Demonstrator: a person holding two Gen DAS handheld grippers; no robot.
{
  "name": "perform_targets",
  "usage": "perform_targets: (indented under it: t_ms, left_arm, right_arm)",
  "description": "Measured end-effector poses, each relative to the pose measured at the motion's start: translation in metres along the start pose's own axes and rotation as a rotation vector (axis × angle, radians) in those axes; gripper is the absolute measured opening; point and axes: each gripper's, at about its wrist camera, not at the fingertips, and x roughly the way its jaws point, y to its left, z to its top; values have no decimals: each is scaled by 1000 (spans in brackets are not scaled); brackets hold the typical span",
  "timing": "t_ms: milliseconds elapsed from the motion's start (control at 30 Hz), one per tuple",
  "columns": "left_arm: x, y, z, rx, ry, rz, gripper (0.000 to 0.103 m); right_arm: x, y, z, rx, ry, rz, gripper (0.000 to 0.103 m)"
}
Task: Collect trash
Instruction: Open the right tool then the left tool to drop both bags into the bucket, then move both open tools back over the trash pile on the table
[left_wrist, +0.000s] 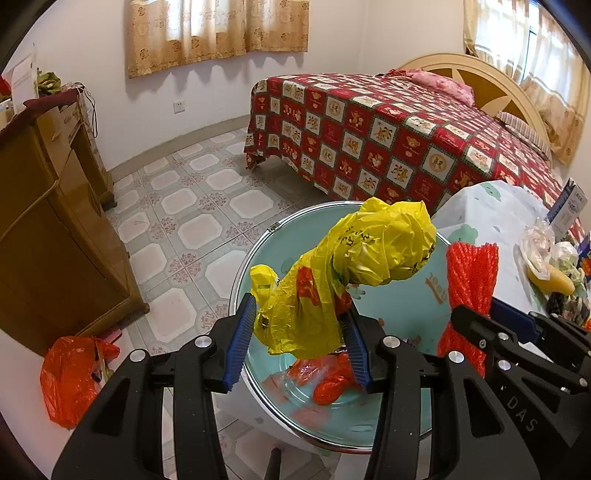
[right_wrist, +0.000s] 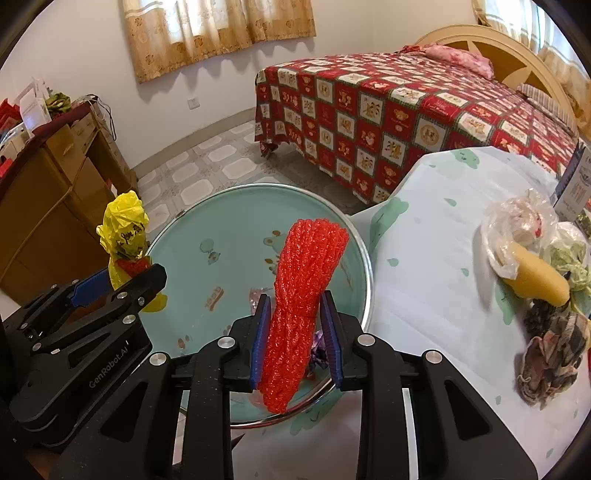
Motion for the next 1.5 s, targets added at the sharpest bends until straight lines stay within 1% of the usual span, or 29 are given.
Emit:
perform_targets:
  t_ms: [100, 133, 267, 367, 433, 533, 567, 600, 667, 867, 1100, 1167, 1267, 1400, 1500]
  left_arm:
    - [0, 0, 0, -1, 1, 0, 47]
    - [0, 0, 0, -2, 0, 1, 47]
    - [0, 1, 0, -5, 0, 1, 47]
    - [0, 1, 1, -4, -2, 2, 47]
    - [1, 1, 0, -6, -1, 1, 48]
    - [1, 0, 0, 2, 3, -4, 51]
    - [1, 0, 0, 7, 5, -5, 57]
    - [1, -1, 0, 12, 6, -2, 66]
    - [-1, -3, 0, 19, 2, 6, 72]
    - [-4, -3, 1, 6, -11, 14, 76]
    - [-8, -8, -2, 17, -36, 14, 77]
    - [-10, -12, -3, 29, -49, 1, 77]
    - [-14, -16, -5, 40, -67, -9, 82]
    - [-19, -24, -8, 60, -84, -37, 82]
    - [-22, -33, -11, 85, -87, -65, 82]
  right_arm:
    - [0, 1, 0, -3, 4, 5, 36]
    - [-2, 2, 0, -3, 0, 6, 40]
    - [-11, 1, -1, -8, -33, -5, 47]
    - [-14, -3, 0, 3, -38, -8, 47]
    - [-19, -10, -1, 29, -51, -26, 47]
    - [-28, -19, -7, 72, -61, -47, 47]
    - [-31, -22, -10, 80, -64, -56, 47]
    - [-32, -24, -12, 85, -66, -61, 47]
    - [-36, -29, -17, 105, -67, -81, 47]
    - [-45, -42, -27, 150, -66, -100, 47]
    - [-62, -62, -38, 195, -91, -123, 47]
    - [-66, -68, -41, 210, -92, -129, 47]
    - [-72, -75, -46, 223, -99, -145, 47]
    - [-81, -86, -53, 235, -114, -170, 47]
    - [-90, -103, -63, 260, -117, -198, 47]
